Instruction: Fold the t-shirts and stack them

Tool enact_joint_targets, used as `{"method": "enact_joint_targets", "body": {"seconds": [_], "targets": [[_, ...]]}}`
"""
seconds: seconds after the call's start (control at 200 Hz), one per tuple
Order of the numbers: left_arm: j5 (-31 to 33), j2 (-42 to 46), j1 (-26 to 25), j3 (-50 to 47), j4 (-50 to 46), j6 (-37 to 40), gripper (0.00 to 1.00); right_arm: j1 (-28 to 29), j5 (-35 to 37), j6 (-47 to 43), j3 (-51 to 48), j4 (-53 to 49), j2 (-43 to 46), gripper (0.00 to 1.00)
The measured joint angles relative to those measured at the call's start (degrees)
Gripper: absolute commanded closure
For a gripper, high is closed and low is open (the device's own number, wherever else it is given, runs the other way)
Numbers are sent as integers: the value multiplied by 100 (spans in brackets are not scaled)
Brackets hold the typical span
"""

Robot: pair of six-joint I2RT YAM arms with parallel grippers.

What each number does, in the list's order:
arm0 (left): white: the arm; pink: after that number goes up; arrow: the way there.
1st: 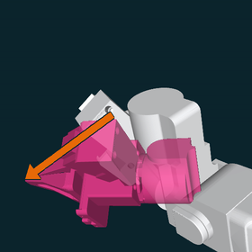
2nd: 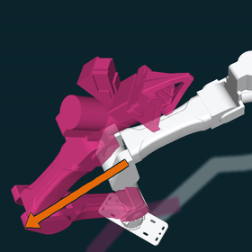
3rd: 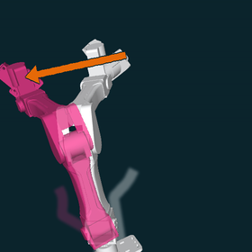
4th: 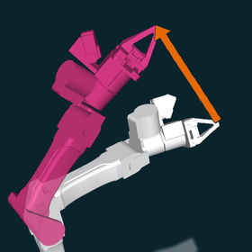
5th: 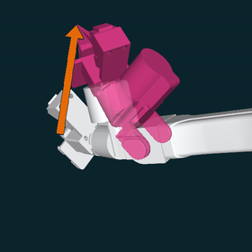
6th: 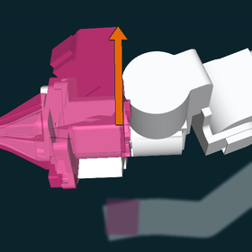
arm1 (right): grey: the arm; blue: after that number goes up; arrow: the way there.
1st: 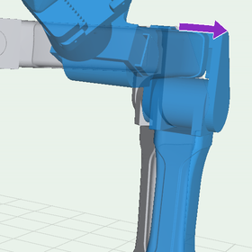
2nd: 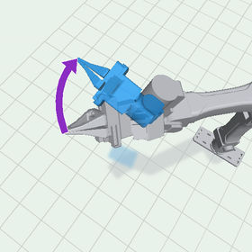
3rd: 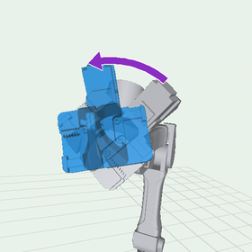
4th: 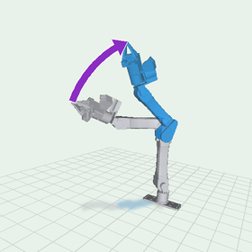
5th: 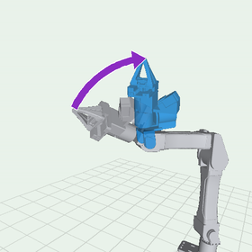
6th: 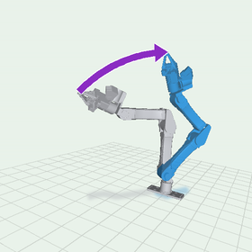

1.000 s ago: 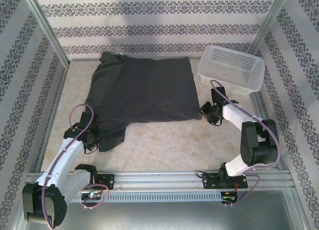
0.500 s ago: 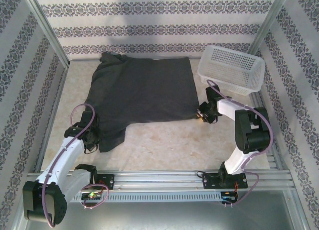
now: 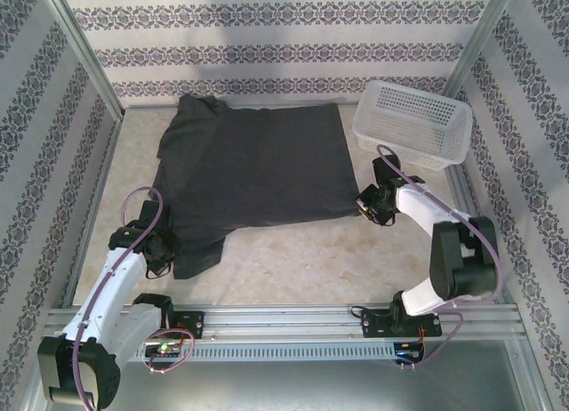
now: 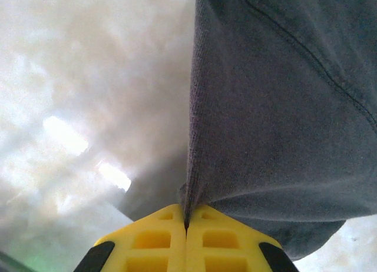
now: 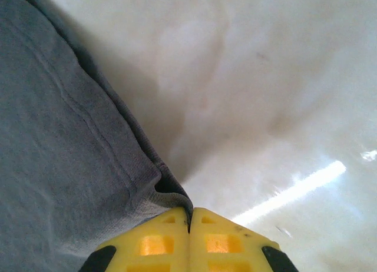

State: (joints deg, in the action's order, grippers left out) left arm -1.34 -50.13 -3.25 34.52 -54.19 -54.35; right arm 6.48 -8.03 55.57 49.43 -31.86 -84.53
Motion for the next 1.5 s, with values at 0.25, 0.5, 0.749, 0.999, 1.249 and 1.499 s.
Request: {"method": "enact_joint_targets", "body": {"seconds": [0.25,0.5,0.749,0.999,1.249,1.499], "targets": [[-404,-103,-55,-208,-70,-369,100,-74,140,-46,-575,-446,476,100],[-737,-234,-162,-205,411,-413,64,-125,249,-181,-566,-490,348,100],[-435,-24,-205,442,0,-369,35,-822,136,-553,-247,-507,-87,100],[-129,118,-199,468,-240,-562,51,-887,-63,-804,11,-527,-319,100],[-647,74,-516,-162,48,-726,49,-887,-149,-890,2,-525,-326,100],[-658,509,-1252,-236,-238,-890,52,-887,-192,-909,46,-520,-494,100]]}}
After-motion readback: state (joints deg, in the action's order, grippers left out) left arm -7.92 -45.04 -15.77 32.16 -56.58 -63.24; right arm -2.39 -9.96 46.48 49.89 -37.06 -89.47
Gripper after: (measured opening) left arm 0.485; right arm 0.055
